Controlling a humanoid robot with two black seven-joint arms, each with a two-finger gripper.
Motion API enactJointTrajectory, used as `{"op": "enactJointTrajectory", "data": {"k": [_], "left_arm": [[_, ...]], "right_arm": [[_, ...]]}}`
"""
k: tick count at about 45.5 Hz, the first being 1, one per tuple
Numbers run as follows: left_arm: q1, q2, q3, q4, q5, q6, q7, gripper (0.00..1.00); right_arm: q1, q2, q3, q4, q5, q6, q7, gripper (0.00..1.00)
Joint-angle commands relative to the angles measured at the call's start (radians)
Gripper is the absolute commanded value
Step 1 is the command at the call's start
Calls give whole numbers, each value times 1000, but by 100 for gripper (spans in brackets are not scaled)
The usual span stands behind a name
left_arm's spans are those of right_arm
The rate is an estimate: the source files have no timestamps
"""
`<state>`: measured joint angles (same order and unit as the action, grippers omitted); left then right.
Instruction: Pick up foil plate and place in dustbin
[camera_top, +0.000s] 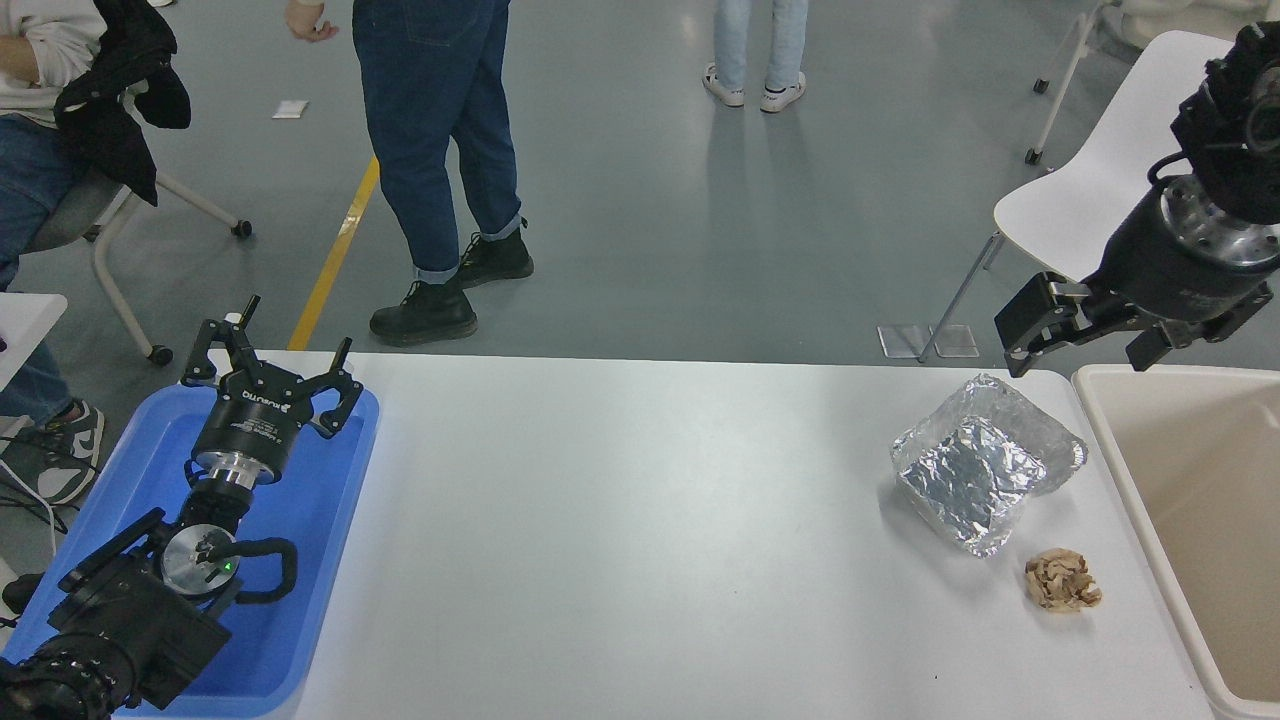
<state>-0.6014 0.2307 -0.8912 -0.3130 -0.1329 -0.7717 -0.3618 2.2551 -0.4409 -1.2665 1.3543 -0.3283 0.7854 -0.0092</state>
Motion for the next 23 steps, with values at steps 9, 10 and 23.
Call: {"op": "enactJointTrajectory", "data": {"k": [9,10,23], "left_arm": [[0,-1,0,0,1,0,0,100],[0,1,0,0,1,0,0,100],[0,1,0,0,-1,0,0,100]], "right_arm": [[29,-27,9,-1,2,0,0,100],[32,-33,7,-1,2,0,0,100],[9,-73,-5,-6,2,0,0,100]]}}
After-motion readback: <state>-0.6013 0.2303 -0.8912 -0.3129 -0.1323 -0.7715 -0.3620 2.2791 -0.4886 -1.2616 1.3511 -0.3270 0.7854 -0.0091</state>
